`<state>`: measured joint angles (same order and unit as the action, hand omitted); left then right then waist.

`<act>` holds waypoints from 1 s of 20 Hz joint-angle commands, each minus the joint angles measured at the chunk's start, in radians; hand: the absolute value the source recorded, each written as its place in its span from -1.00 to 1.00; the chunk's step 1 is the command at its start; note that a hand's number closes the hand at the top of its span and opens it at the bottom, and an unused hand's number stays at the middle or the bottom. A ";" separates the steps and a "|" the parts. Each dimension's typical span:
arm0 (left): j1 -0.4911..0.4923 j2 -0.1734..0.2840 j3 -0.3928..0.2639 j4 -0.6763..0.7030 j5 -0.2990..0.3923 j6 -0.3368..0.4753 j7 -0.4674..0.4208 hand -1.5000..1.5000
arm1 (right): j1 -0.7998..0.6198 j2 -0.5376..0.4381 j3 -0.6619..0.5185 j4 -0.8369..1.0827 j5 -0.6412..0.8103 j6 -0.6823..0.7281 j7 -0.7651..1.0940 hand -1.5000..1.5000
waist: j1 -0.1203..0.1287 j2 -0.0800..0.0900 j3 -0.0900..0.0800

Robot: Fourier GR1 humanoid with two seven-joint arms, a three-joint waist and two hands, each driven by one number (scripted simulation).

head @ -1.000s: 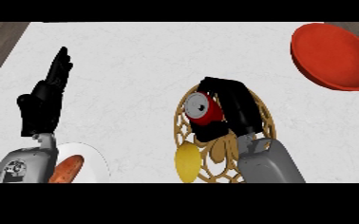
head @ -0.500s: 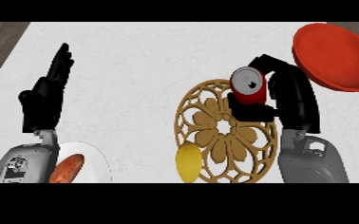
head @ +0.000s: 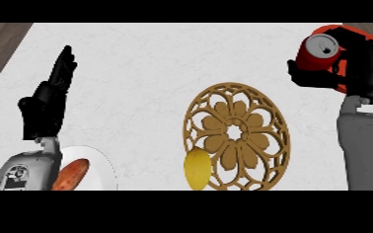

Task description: Pick the can from the placemat and place it in the bowl

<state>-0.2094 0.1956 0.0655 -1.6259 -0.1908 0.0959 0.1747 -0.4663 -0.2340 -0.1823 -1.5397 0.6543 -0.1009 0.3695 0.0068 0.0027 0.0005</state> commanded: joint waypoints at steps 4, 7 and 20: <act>-0.037 0.019 0.013 -0.012 0.017 -0.028 0.033 0.00 | -0.078 -0.137 -0.182 0.375 -0.060 -0.137 -0.319 1.00 | 0.012 0.005 0.001; -0.049 -0.001 0.006 0.048 -0.003 -0.008 -0.011 0.00 | -0.149 -0.207 -0.219 0.556 -0.040 -0.187 -0.408 1.00 | 0.018 0.008 0.001; -0.097 -0.036 -0.031 0.056 -0.013 -0.008 0.003 0.00 | -0.306 -0.405 -0.296 1.124 0.080 -0.425 -0.605 1.00 | 0.063 0.031 0.006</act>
<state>-0.2735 0.1763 0.0509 -1.5844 -0.1950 0.0823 0.1613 -0.7208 -0.6026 -0.4534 -0.5560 0.7251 -0.4826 -0.1977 0.0587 0.0258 0.0047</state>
